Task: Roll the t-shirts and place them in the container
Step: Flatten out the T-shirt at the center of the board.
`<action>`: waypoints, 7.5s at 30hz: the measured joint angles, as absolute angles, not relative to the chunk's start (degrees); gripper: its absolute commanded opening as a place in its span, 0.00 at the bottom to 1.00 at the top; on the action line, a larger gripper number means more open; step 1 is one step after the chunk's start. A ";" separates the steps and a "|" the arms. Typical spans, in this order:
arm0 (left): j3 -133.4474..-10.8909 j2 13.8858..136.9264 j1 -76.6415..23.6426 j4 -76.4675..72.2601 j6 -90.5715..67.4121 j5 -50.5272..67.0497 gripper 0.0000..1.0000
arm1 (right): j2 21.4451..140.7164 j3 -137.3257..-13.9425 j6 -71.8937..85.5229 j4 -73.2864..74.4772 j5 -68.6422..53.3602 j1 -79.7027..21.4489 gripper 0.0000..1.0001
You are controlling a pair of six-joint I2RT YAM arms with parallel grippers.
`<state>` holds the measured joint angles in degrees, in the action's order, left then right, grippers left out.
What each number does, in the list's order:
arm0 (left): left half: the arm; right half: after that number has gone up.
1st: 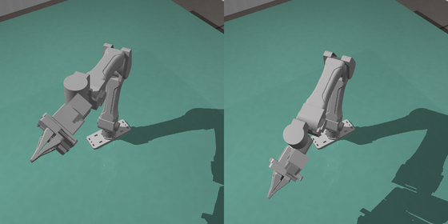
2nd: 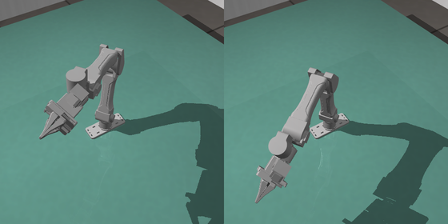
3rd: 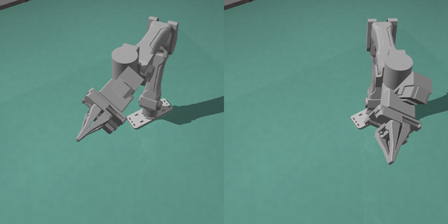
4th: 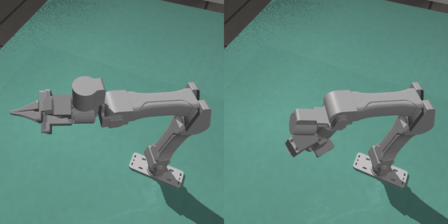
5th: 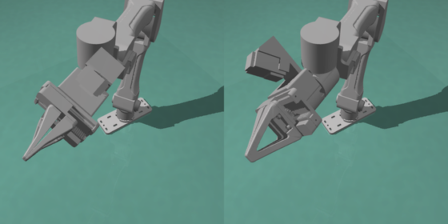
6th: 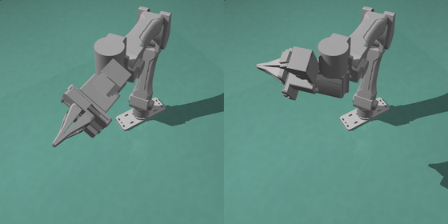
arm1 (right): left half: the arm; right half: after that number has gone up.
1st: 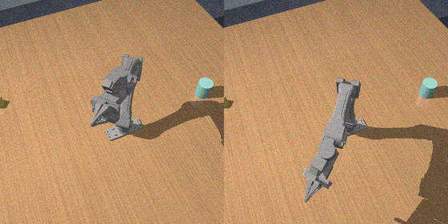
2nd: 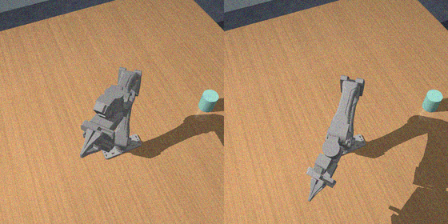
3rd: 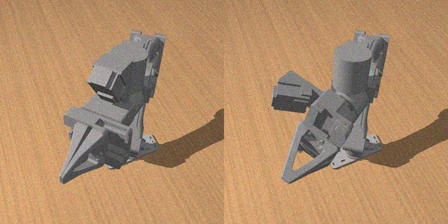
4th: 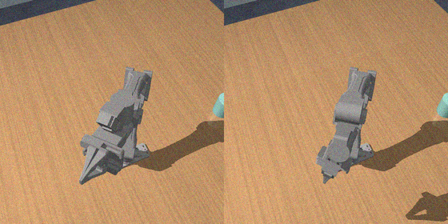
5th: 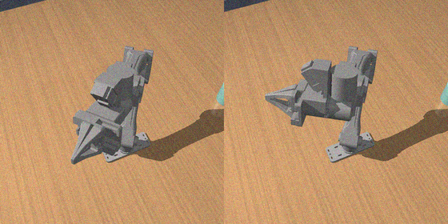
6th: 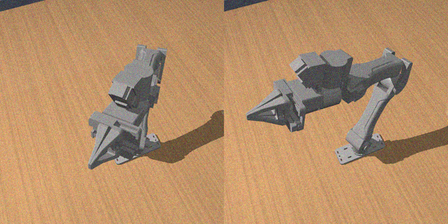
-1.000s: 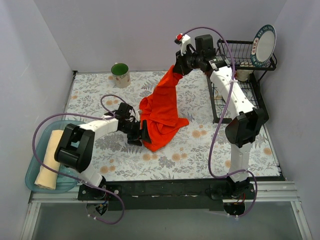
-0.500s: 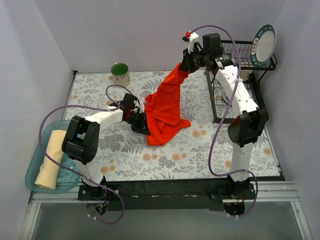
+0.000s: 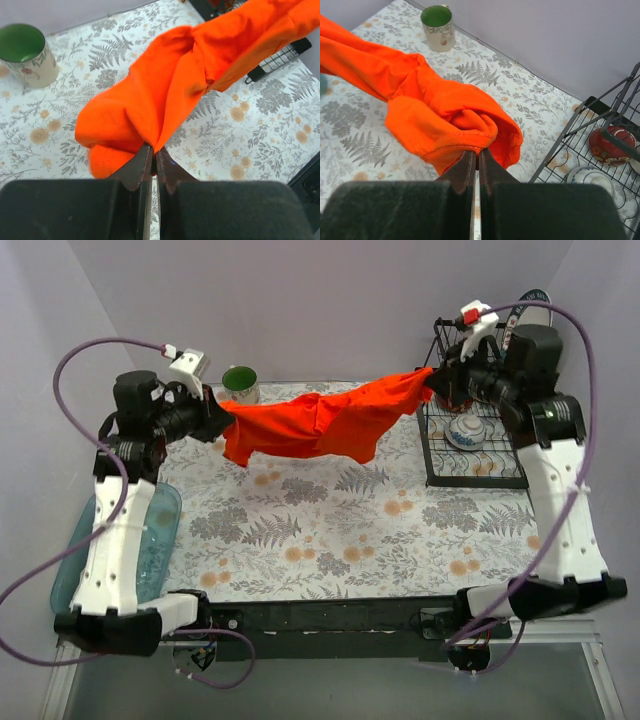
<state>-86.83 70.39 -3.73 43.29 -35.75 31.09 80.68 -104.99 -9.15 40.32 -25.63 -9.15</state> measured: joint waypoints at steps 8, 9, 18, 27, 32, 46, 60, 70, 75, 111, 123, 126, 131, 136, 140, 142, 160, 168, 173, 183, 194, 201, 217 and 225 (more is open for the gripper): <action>-82.35 58.00 -4.47 43.64 -34.33 30.37 0.00 | 62.46 -92.44 -9.43 41.58 -25.82 -9.54 0.01; -82.04 58.04 -4.45 43.48 -34.04 30.39 0.00 | 61.45 -90.26 -9.45 41.87 -25.91 -9.47 0.01; -77.10 78.72 -4.47 36.07 -31.79 27.11 0.33 | 74.28 -76.07 -10.04 37.87 -25.67 -9.15 0.30; -82.94 100.05 -4.34 34.92 -31.11 16.29 0.81 | 85.45 -76.12 -18.22 39.64 -20.51 -6.20 0.58; -80.95 87.81 -4.34 33.71 -31.70 16.60 0.91 | 84.47 -79.55 -29.58 43.46 -23.40 -2.96 0.78; -64.95 74.26 -4.36 38.02 -32.42 29.34 0.89 | 77.30 -65.71 -53.19 47.51 -24.99 -27.55 0.63; -64.20 73.89 -4.36 40.38 -29.82 26.68 0.88 | 91.66 -65.78 -57.93 34.06 -20.51 -38.92 0.48; -62.22 71.59 -4.19 41.56 -28.75 25.23 0.88 | 100.40 -65.91 -60.40 30.20 -16.82 -41.10 0.43; -62.11 71.59 -3.68 41.58 -28.73 25.17 0.88 | 102.30 -66.28 -60.64 29.28 -15.42 -41.06 0.42; -61.06 73.08 -3.11 40.49 -29.34 27.51 0.88 | 102.13 -76.20 -62.19 42.13 -19.42 -35.70 0.41; -60.34 73.80 -3.11 40.16 -28.73 27.64 0.88 | 75.46 -60.71 -99.39 61.23 -17.89 -34.92 0.41; -60.29 73.82 -3.11 40.05 -28.45 27.49 0.88 | 75.50 -60.51 -105.93 65.14 -17.37 -34.87 0.41; -58.87 73.73 -3.09 39.88 -27.51 26.55 0.88 | 76.88 -60.27 -110.50 69.58 -16.08 -34.89 0.41; -56.82 73.41 -2.68 40.34 -26.92 25.89 0.88 | 76.88 -57.25 -111.94 70.28 -14.55 -34.89 0.42; -56.62 72.69 -1.80 40.42 -26.79 25.74 0.88 | 76.86 -54.50 -112.55 69.17 -14.06 -34.89 0.43; -56.62 72.12 -1.39 40.42 -26.76 25.69 0.88 | 76.88 -52.95 -112.71 67.53 -13.76 -34.89 0.43; -56.62 71.50 -0.47 40.53 -26.79 25.74 0.88 | 79.57 -53.78 -112.95 62.92 -12.49 -34.89 0.41; -56.62 71.50 -0.47 40.53 -26.79 25.74 0.88 | 81.54 -53.78 -112.95 60.88 -11.66 -34.87 0.42; -56.58 71.50 0.95 40.53 -26.76 25.82 0.88 | 83.42 -53.78 -112.95 58.35 -11.18 -34.87 0.41; -56.58 71.55 1.61 40.53 -26.59 25.71 0.88 | 85.12 -53.78 -112.95 57.39 -10.37 -33.58 0.26; -56.60 73.28 1.63 40.62 -23.75 25.80 0.87 | 88.95 -64.88 -111.92 59.29 -15.42 -32.75 0.01; -57.30 76.49 1.63 44.88 -10.66 26.50 0.87 | 105.65 -98.00 -81.43 60.34 -22.52 -30.30 0.01; -53.58 75.07 0.38 60.55 15.92 27.81 0.73 | 102.06 -104.33 -30.09 44.91 -24.25 -19.90 0.01; -45.63 72.73 -1.87 60.16 16.75 26.46 0.63 | 100.82 -103.11 -27.07 43.53 -22.00 -19.99 0.01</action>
<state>-45.63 72.73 -1.87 60.16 16.75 26.46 100.82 -103.11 -27.07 43.53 -22.00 -19.99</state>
